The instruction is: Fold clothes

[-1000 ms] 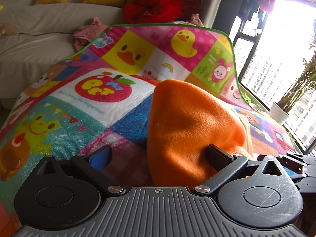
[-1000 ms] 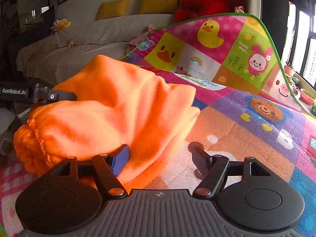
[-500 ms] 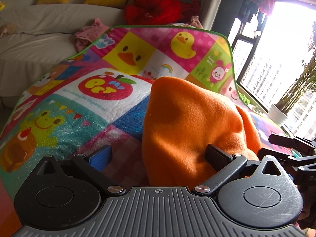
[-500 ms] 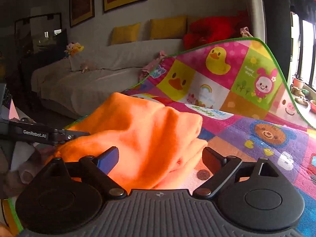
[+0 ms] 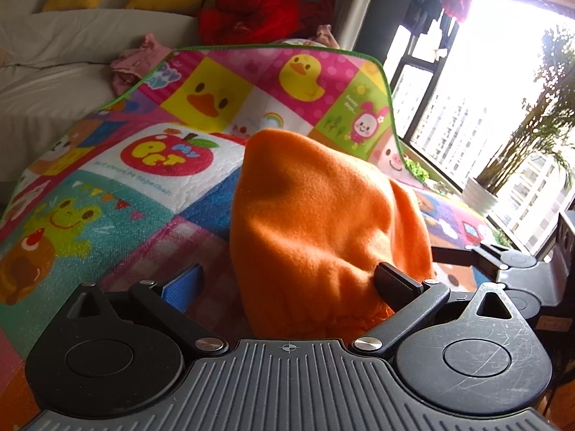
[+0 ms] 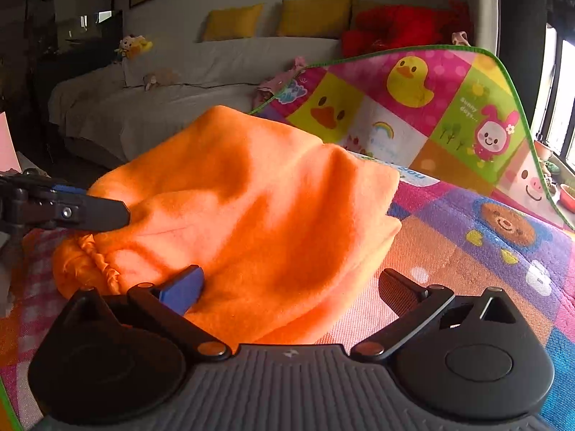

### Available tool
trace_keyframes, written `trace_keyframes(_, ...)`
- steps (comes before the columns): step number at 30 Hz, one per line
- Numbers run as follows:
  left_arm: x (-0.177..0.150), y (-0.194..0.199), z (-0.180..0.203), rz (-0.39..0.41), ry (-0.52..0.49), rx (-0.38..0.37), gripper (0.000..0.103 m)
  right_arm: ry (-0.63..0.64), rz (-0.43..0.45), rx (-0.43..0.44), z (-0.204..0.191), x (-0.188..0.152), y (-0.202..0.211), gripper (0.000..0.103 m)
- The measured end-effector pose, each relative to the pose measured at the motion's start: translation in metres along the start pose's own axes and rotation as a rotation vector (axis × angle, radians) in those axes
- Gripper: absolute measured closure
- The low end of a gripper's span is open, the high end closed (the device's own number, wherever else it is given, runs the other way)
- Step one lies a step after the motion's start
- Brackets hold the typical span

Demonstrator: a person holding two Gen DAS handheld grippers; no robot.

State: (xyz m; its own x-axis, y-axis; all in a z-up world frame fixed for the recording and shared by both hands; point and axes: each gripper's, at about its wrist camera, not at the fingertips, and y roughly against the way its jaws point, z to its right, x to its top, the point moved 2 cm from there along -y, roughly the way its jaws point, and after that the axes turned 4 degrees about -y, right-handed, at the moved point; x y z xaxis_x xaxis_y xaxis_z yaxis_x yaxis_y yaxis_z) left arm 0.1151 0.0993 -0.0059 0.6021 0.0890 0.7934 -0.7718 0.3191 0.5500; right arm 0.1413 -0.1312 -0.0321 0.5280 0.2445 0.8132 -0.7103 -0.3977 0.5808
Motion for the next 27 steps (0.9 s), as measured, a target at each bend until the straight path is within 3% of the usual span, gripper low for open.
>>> trace_keyframes(5, -0.009, -0.011, -0.001, -0.036, 0.003, 0.03, 0.0, -0.039, 0.02, 0.038, 0.009, 0.007, 0.007, 0.0)
trace_keyframes(8, -0.012, -0.011, 0.0, -0.036, -0.009, 0.038, 0.0, -0.147, 0.088, 0.079, 0.03, 0.023, 0.024, 0.0)
trace_keyframes(13, -0.015, -0.016, 0.003, -0.047, -0.01, 0.04, 0.0, -0.137, 0.128, -0.064, 0.047, 0.051, 0.009, 0.0)
trace_keyframes(19, -0.016, -0.017, 0.001, -0.045, 0.0, 0.036, 0.0, 0.002, 0.032, -0.18, 0.037, 0.049, -0.054, 0.0)
trace_keyframes(23, -0.017, -0.019, 0.0, -0.043, 0.024, 0.027, 0.0, -0.04, 0.039, -0.179, 0.038, 0.042, -0.06, 0.0)
trace_keyframes(27, -0.018, -0.02, -0.008, -0.054, 0.071, -0.003, 0.0, -0.024, 0.11, -0.098, 0.032, 0.042, -0.021, 0.0)
